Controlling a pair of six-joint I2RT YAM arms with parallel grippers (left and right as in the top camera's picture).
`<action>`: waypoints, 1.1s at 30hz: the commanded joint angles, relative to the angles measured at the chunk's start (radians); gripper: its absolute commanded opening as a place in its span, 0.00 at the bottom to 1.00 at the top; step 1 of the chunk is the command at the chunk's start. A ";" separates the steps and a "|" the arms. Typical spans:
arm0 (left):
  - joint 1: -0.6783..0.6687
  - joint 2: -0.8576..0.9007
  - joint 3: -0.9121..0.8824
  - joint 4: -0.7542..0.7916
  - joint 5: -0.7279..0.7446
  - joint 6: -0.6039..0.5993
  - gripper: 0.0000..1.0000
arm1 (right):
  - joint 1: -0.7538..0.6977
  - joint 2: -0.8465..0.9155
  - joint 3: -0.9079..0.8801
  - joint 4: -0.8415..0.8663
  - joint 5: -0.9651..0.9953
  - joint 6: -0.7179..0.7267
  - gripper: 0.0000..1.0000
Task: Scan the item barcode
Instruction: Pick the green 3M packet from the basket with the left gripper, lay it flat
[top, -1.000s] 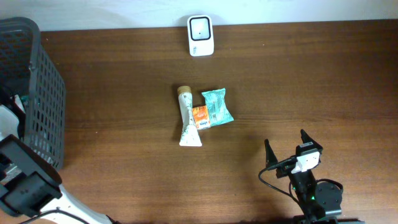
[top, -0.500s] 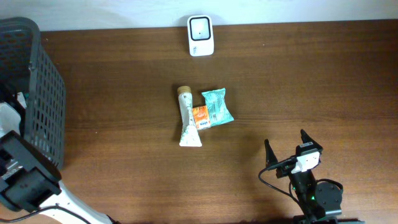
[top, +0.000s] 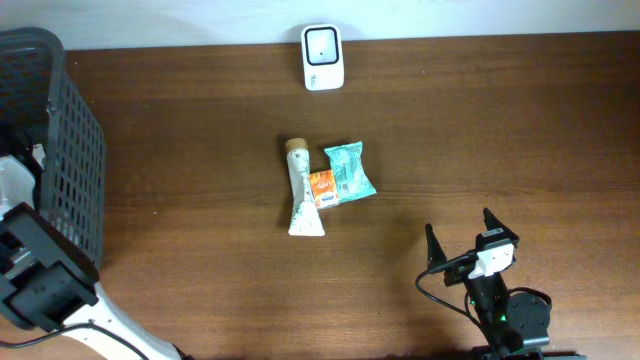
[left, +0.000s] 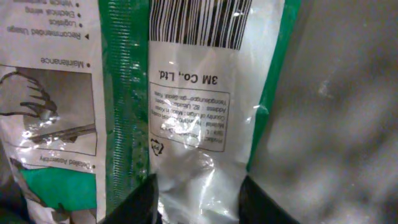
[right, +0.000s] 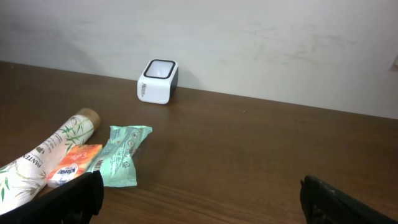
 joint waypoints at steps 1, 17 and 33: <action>0.013 0.081 -0.023 -0.043 -0.010 0.004 0.00 | 0.006 -0.006 -0.008 -0.002 0.006 0.008 0.98; -0.006 -0.473 0.590 -0.277 0.359 -0.240 0.00 | 0.006 -0.006 -0.008 -0.002 0.006 0.008 0.98; -0.916 -0.472 -0.140 -0.267 0.192 -0.546 0.00 | 0.006 -0.006 -0.008 -0.002 0.006 0.008 0.98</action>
